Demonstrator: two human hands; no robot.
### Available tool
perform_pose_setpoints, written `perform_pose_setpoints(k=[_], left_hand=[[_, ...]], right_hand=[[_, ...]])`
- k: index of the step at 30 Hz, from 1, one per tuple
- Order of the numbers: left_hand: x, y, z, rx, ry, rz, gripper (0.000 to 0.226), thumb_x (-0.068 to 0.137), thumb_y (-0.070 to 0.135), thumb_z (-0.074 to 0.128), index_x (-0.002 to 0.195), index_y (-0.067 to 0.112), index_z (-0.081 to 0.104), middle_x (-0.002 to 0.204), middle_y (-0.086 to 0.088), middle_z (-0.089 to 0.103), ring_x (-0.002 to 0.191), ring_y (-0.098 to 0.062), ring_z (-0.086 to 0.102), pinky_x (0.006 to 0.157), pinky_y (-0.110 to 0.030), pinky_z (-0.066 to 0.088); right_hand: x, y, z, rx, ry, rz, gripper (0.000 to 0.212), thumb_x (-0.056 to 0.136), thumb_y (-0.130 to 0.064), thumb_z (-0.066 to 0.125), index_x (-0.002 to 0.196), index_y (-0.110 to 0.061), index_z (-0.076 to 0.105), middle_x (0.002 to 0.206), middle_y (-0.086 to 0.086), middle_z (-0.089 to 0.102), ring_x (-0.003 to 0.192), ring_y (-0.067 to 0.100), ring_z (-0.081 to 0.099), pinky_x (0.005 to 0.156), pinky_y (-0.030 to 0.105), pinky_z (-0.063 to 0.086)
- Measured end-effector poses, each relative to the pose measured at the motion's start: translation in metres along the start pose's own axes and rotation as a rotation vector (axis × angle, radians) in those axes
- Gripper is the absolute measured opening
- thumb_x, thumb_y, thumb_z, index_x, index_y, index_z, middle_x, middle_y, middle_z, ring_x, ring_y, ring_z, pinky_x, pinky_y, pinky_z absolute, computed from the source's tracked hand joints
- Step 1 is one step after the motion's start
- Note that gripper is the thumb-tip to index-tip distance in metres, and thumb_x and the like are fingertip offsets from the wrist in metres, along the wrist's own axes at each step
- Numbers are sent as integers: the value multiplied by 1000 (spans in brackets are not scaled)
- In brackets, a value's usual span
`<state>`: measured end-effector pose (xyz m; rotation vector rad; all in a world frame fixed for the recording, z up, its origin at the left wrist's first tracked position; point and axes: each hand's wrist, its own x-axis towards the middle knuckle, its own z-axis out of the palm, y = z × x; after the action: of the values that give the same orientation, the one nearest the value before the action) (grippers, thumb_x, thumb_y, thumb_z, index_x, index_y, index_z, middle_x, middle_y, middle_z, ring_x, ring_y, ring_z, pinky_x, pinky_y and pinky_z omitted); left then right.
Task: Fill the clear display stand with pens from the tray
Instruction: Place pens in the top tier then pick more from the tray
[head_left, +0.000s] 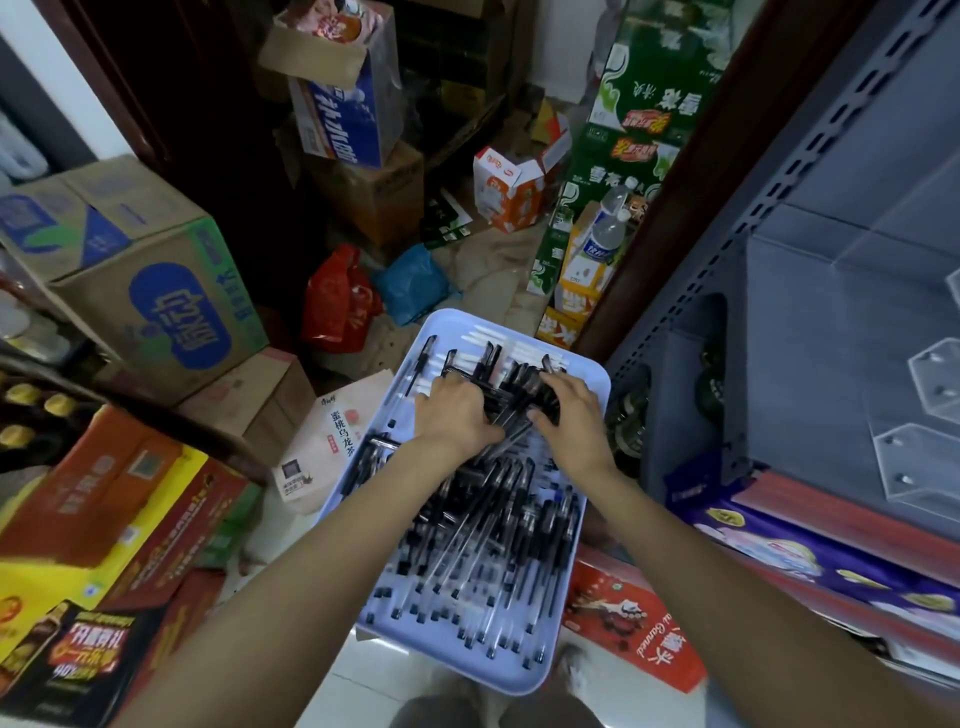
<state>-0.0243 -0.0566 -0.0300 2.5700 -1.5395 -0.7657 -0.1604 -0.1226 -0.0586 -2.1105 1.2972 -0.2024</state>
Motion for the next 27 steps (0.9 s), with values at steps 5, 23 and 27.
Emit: perform_pose_setpoints(k=[5, 23, 27], left_hand=[[2, 11, -1, -33, -20, 11, 38, 83, 34, 63, 60, 12, 43, 120, -15, 48, 118, -31, 41, 90, -42, 40], [-36, -13, -62, -568, 139, 290, 15, 93, 12, 54, 91, -1, 61, 72, 9, 65, 60, 4, 63, 62, -14, 47], [-47, 20, -91, -604, 256, 412, 11, 93, 16, 55, 90, 6, 51, 78, 3, 68, 70, 6, 63, 67, -13, 47]], right_hand=[[4, 0, 0, 6, -4, -6, 54, 93, -23, 57, 142, -14, 36, 145, 7, 38, 134, 26, 32, 113, 40, 29], [-12, -81, -86, 771, 27, -1, 54, 95, -14, 52, 144, -12, 30, 102, 12, 61, 85, 17, 64, 79, 28, 56], [-29, -84, -134, 910, 105, -78, 17, 94, -9, 53, 111, -14, 51, 86, 8, 61, 73, 20, 64, 81, 35, 57]])
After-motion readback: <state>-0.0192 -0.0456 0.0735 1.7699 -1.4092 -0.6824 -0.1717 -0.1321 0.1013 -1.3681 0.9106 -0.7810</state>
